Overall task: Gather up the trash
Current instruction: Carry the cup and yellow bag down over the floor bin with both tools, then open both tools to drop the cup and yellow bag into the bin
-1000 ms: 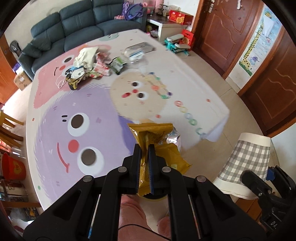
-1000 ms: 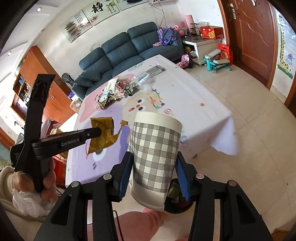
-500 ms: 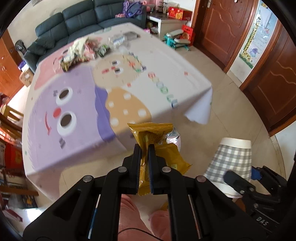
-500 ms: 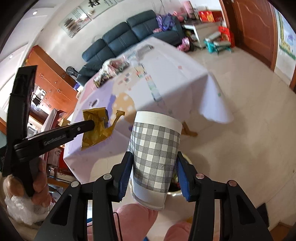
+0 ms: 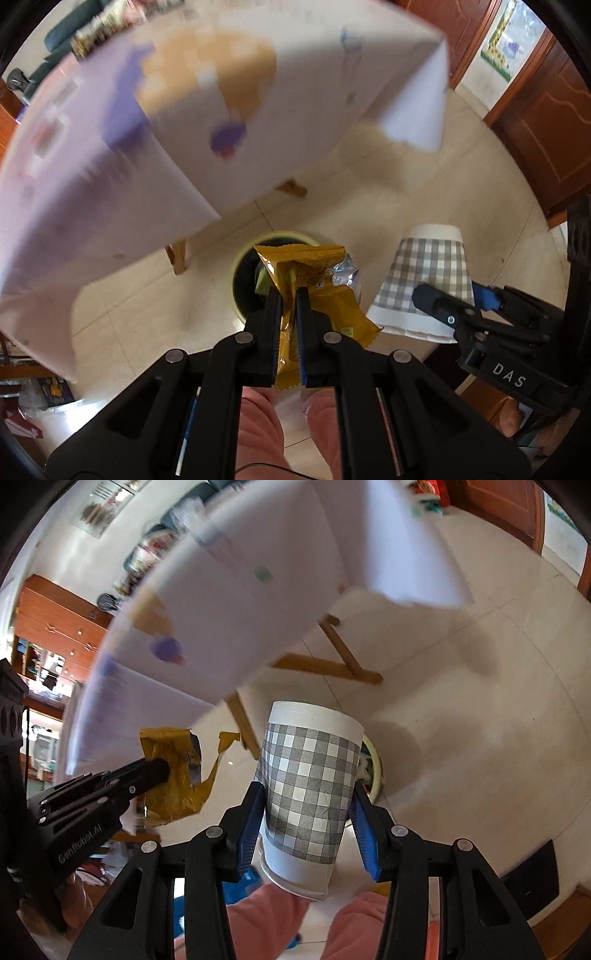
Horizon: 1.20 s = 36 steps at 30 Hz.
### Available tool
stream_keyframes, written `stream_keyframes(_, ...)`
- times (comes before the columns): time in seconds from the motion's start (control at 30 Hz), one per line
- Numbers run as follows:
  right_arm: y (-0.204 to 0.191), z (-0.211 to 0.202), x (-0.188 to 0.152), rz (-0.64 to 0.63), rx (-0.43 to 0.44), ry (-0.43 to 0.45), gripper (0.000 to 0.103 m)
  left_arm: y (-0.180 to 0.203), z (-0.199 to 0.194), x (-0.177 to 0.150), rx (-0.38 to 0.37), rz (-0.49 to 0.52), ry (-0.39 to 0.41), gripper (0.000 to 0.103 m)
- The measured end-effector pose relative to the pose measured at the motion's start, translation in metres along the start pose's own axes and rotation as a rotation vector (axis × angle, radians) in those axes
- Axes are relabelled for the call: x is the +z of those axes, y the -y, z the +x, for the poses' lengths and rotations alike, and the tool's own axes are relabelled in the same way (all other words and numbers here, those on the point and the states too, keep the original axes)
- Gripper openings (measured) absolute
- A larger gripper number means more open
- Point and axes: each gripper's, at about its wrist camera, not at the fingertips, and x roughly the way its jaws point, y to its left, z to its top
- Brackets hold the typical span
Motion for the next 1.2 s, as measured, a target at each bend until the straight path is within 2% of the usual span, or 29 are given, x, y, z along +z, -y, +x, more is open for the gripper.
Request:
stream_keyframes(0.17, 0.025, 0.091, -0.019, 0.009, -0.041, -0.066, 0.046, -0.011, 0.088, -0.011, 0.028, 0.001, -0.001, 0.005)
stream_keyframes(0.3, 0.039, 0.153, -0.03, 0.017, -0.064, -0.103, 0.047, -0.022, 0.149, -0.017, 0.02, 0.002, -0.007, 0.006)
stream_keyframes(0.5, 0.054, 0.222, -0.033, 0.047, -0.078, -0.136, 0.049, -0.034, 0.211, -0.026, 0.027, 0.054, -0.033, 0.021)
stream_keyframes(0.53, 0.056, 0.231, -0.033, 0.047, -0.083, -0.141, 0.05, -0.037, 0.218, -0.026, 0.03, 0.058, -0.037, 0.031)
stream_keyframes(0.57, 0.056, 0.239, -0.03, 0.048, -0.087, -0.148, 0.05, -0.04, 0.222, -0.027, 0.035, 0.058, -0.034, 0.043)
stream_keyframes(0.63, 0.054, 0.254, -0.026, 0.046, -0.088, -0.158, 0.05, -0.046, 0.225, -0.027, 0.04, 0.056, -0.014, 0.053)
stream_keyframes(0.67, 0.053, 0.259, -0.027, 0.042, -0.091, -0.16, 0.051, -0.049, 0.227, -0.028, 0.046, 0.056, -0.006, 0.055)
stream_keyframes(0.83, 0.04, 0.276, -0.019, 0.023, -0.089, -0.17, 0.055, -0.058, 0.224, -0.029, 0.07, 0.062, 0.006, 0.055)
stream_keyframes(0.9, 0.031, 0.276, -0.014, 0.013, -0.099, -0.163, 0.063, -0.059, 0.215, -0.032, 0.075, 0.063, 0.021, 0.055)
stream_keyframes(0.97, 0.027, 0.268, -0.011, 0.007, -0.106, -0.138, 0.076, -0.063, 0.205, -0.035, 0.078, 0.064, 0.038, 0.055)
stream_keyframes(1.2, -0.001, 0.225, -0.002, -0.015, -0.106, -0.072, 0.077, -0.063, 0.157, -0.043, 0.081, 0.076, 0.055, 0.055)
